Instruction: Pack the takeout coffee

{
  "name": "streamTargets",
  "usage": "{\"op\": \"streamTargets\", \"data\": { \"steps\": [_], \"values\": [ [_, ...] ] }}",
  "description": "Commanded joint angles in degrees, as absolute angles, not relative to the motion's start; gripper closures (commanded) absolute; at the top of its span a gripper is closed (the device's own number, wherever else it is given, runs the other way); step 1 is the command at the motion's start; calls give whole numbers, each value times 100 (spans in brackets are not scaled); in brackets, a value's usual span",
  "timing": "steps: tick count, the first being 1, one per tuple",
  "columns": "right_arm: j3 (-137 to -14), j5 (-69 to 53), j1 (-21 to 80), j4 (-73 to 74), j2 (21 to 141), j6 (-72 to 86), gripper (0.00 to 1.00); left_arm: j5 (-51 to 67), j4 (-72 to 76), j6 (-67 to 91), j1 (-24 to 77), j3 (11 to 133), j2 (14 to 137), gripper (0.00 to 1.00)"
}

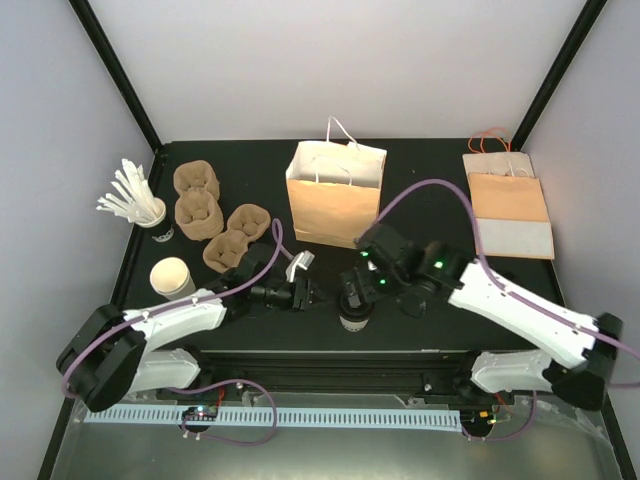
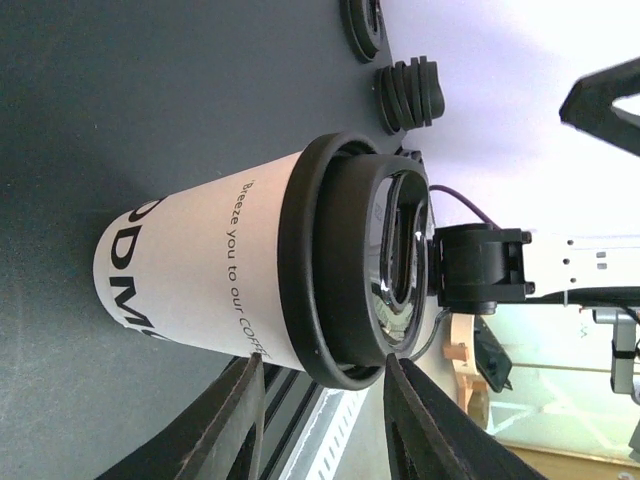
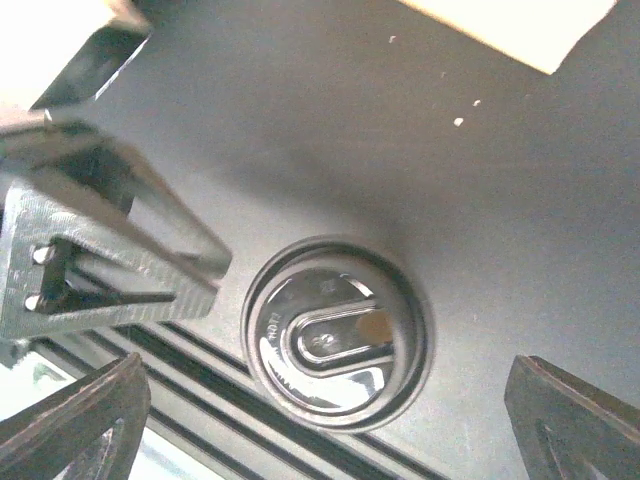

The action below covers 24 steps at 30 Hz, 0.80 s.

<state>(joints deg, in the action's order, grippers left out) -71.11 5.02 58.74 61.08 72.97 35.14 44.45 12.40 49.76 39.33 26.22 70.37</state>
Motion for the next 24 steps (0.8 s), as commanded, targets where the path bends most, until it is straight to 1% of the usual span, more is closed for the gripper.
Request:
{"op": "streamTargets", "data": {
  "steps": [1,6,10,12,16,19,24],
  "values": [
    [-6351,-128,5205,5042,6362,3605,0,4369,904,4736,3866,2826,6672,65],
    [-4816,-950,4529,3831,5096,3587,7,4545,1149,4939,3859,2672,6528,65],
    [-3736,-2929,3141,3193,4762,3761,28,4612,1411,5059,3858,2558,6677,67],
    [-3423,-3199,3069,2946,4624,3811,37,4675,1619,5145,3860,2509,6793,67],
    [-3074,-3324,3043,2666,4557,3842,51,4768,1919,5242,3860,2479,7037,68],
    [-2915,-3480,3008,2462,4627,3835,56,4813,2062,5280,3859,2481,7166,69],
    [-2870,-3524,2972,2315,4813,3771,57,4842,2097,5286,3863,2516,7301,73]
  ]
}}
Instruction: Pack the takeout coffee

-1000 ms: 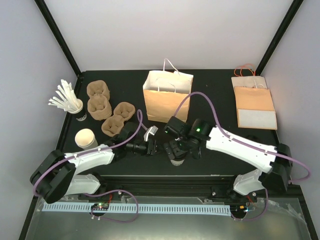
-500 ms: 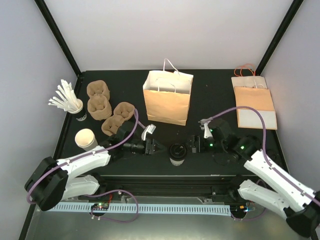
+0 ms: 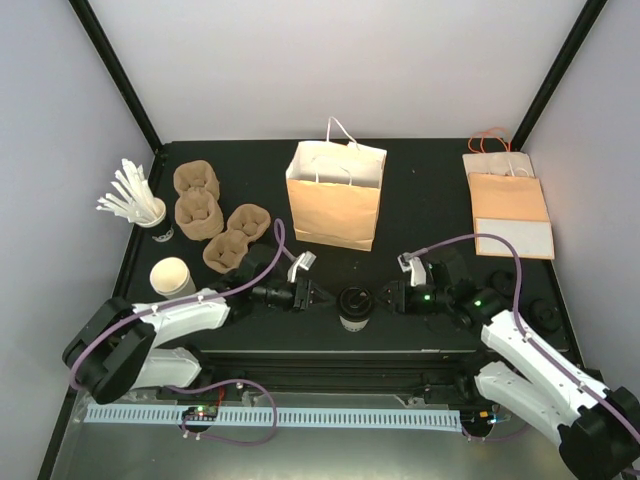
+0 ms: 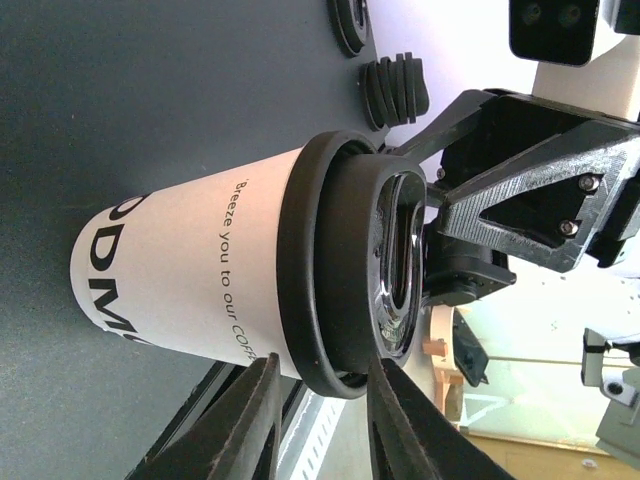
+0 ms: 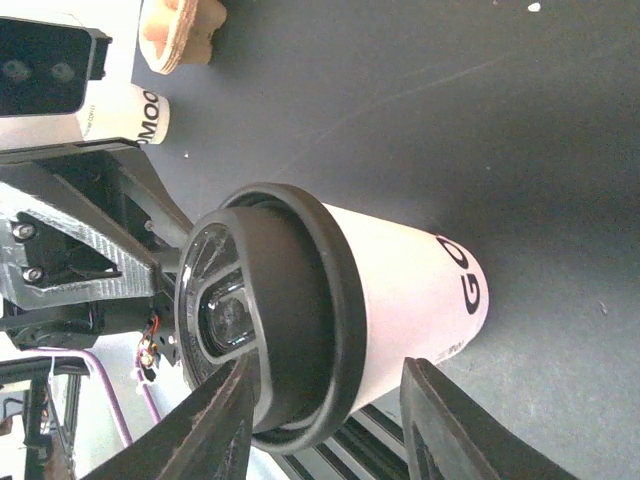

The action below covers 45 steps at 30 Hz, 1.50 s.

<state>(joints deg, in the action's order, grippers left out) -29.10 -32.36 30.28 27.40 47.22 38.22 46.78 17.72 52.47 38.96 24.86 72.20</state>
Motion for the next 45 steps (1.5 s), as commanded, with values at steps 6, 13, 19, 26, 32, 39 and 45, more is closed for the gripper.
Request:
{"op": "streamTargets", "data": {
  "steps": [6,13,19,26,32,39,45],
  "values": [
    [-2859,-3526,2947,2307,4987,3728,70,4851,2128,5314,3864,2505,7507,77],
    [-2772,-3550,2900,2291,4921,3700,73,4921,2168,5297,3872,2553,7616,76],
    [-2772,-3665,2892,2285,4743,3713,70,4906,2150,5308,3869,2575,7633,77],
    [-2962,-3668,2891,2519,4664,3624,66,4864,2165,5359,3868,2566,7511,74],
    [-2985,-3385,2859,2614,4622,3647,66,4878,2115,5363,3872,2602,7447,70],
    [-2906,-3310,2831,2586,4758,3656,67,4878,2013,5282,3903,2685,7611,68],
    [-2775,-3348,2830,2461,4810,3709,69,4892,1991,5234,3933,2758,7701,68]
  ]
}}
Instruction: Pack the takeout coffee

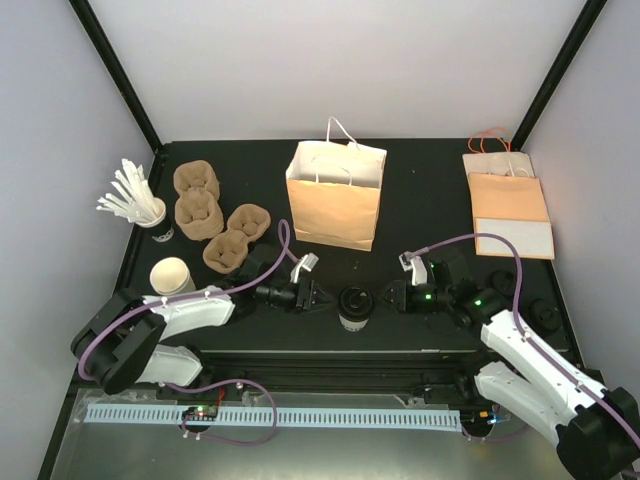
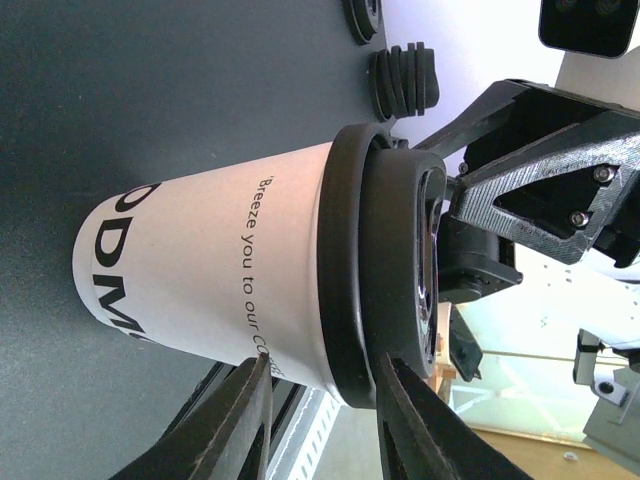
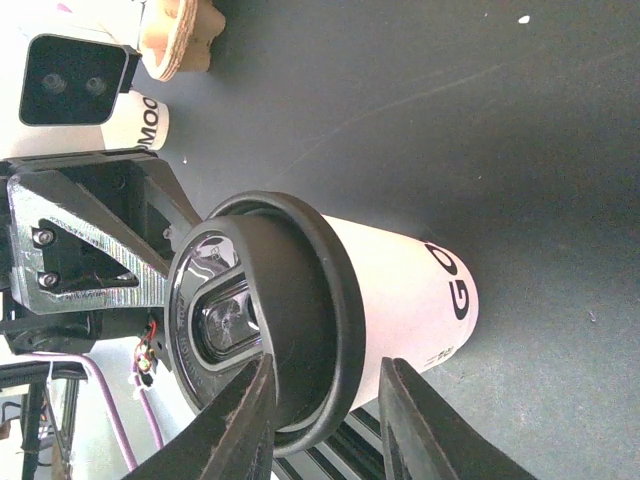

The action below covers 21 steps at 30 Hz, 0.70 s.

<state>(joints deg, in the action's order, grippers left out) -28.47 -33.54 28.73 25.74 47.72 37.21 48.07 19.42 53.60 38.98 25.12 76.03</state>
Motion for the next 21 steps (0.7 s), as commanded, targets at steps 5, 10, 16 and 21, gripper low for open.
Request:
{"op": "streamTargets", "data": {
  "steps": [5,10,16,21],
  "values": [
    [-2692,-3471,2830,2329,4900,3701,69,4908,1982,5221,3972,2833,7831,70],
    [-2647,-3633,2828,2256,5089,3634,70,4843,1835,5178,3989,2873,7852,77],
    [-2615,-3696,2827,2184,5171,3599,70,4692,1513,5033,3984,2883,7819,83],
    [-2594,-3764,2828,2135,5228,3569,70,4597,1311,4941,3995,2912,7846,85]
  ]
}}
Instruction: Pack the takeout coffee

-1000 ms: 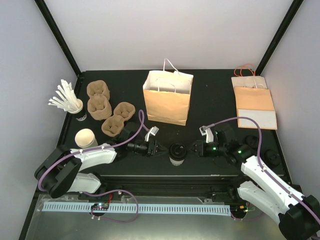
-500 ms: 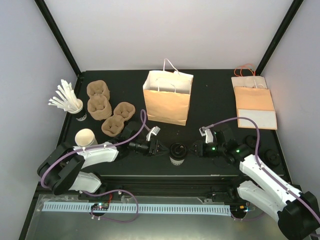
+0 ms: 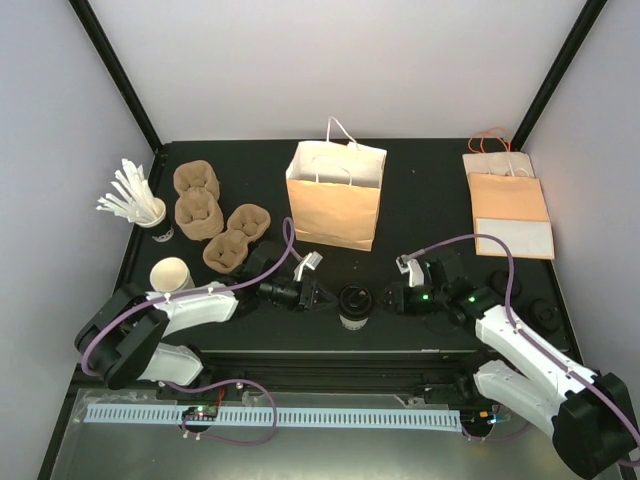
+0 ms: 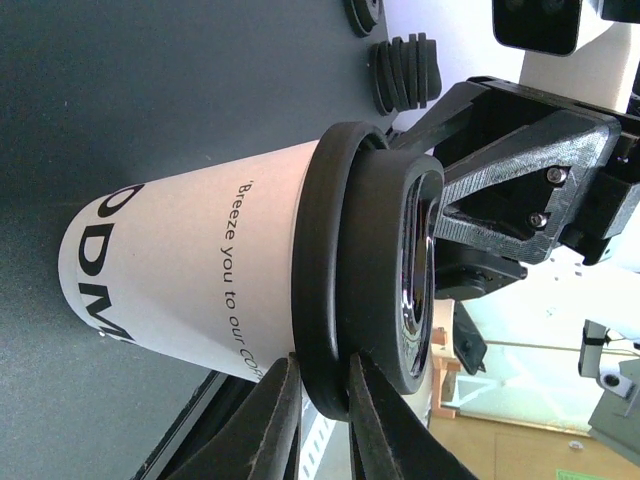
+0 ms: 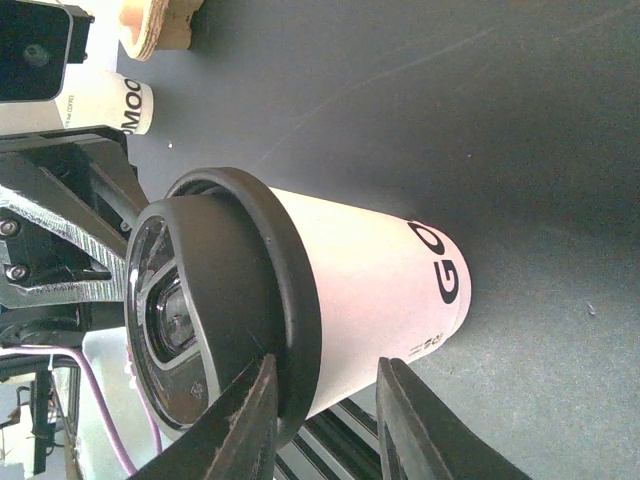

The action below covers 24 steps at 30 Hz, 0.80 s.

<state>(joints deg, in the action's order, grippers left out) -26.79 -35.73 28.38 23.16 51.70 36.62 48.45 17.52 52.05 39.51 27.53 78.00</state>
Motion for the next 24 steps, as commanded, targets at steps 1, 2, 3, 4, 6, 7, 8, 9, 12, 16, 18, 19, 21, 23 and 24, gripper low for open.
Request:
{"op": "streamTargets", "data": {
  "steps": [1,2,3,4,6,7,8,9,12,16,18,19,21,23,24],
  "values": [
    [-2579,-3755,2831,2129,5236,3564,70,4575,1248,4915,3997,2924,7857,85],
    [-2557,-3747,2830,2127,5243,3560,70,4553,1207,4887,4001,2931,7880,85],
    [-2550,-3738,2828,2127,5254,3562,70,4545,1194,4875,4011,2927,7910,85],
    [-2523,-3735,2830,2116,5268,3551,70,4536,1189,4870,4018,2927,7943,85],
    [-2477,-3718,2825,2101,5309,3551,71,4514,1181,4866,4017,2912,8016,85],
    [-2460,-3724,2823,2089,5328,3551,71,4500,1167,4857,4019,2902,8026,85],
    [-2439,-3722,2829,2084,5346,3551,71,4467,1137,4849,4017,2893,8040,85],
    [-2429,-3707,2830,2083,5358,3551,71,4429,1084,4825,4017,2892,8045,85],
    [-2394,-3657,2828,2129,5382,3515,71,4316,948,4742,4020,2887,8074,85],
    [-2354,-3602,2830,2178,5401,3448,71,4282,922,4695,4018,2853,8185,85],
    [-2338,-3570,2828,2197,5391,3431,71,4279,926,4688,4022,2829,8260,85],
    [-2331,-3564,2830,2189,5396,3428,71,4272,950,4692,4017,2818,8319,85],
    [-2338,-3576,2825,2168,5405,3428,71,4293,1044,4729,4021,2752,8365,85],
    [-2367,-3566,2830,2170,5420,3408,71,4294,1127,4769,4023,2694,8371,85],
    [-2384,-3556,2830,2171,5429,3403,71,4297,1145,4786,4017,2683,8357,85]
  ]
}}
